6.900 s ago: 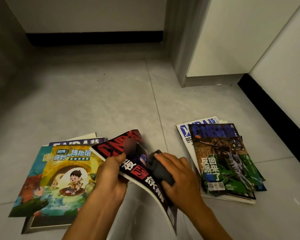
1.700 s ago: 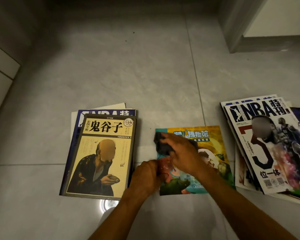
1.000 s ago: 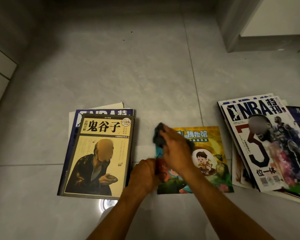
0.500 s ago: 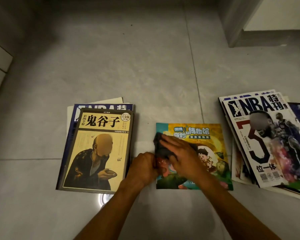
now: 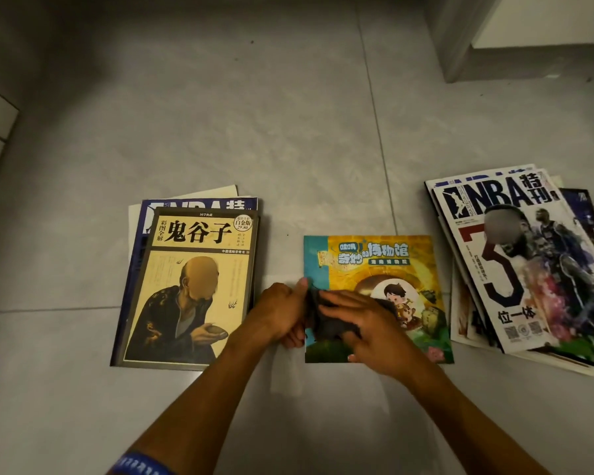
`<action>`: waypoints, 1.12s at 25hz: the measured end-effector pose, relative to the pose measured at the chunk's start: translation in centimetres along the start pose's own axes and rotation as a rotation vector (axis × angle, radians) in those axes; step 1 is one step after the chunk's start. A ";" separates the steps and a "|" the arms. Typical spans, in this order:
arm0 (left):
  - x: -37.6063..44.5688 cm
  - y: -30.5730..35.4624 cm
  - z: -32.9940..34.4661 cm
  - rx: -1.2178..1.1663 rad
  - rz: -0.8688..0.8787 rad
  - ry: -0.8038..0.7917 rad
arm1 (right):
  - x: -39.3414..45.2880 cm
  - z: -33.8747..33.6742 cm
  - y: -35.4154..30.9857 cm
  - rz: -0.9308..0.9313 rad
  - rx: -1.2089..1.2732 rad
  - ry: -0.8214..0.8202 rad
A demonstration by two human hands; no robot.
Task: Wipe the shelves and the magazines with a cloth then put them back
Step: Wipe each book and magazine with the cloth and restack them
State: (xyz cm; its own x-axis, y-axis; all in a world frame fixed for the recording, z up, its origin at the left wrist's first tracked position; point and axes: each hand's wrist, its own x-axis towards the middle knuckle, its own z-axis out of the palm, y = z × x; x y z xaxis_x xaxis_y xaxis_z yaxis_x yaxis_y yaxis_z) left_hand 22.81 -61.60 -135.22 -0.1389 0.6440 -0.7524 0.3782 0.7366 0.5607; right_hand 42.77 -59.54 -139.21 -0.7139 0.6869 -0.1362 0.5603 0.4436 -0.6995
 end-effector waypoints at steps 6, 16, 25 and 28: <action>0.7 0.2 0.5 0.113 0.069 0.067 | -2.3 2.8 -3.0 0.099 -0.089 0.134; 1.1 0.0 0.6 0.131 0.048 0.036 | -5.5 2.5 -2.9 0.060 -0.280 0.130; 1.5 -0.7 0.6 0.180 0.063 0.009 | -7.8 -1.6 1.4 0.339 -0.074 0.259; 1.3 -0.7 0.5 0.186 0.077 -0.054 | -1.5 -2.6 0.6 0.634 -0.058 0.451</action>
State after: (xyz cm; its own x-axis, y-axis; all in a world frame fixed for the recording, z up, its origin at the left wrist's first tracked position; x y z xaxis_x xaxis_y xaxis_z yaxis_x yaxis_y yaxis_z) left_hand 22.83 -61.39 -136.78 -0.0557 0.6811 -0.7300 0.5492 0.6315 0.5473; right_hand 45.27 -58.75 -137.59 -0.0173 0.9816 -0.1904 0.8345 -0.0908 -0.5435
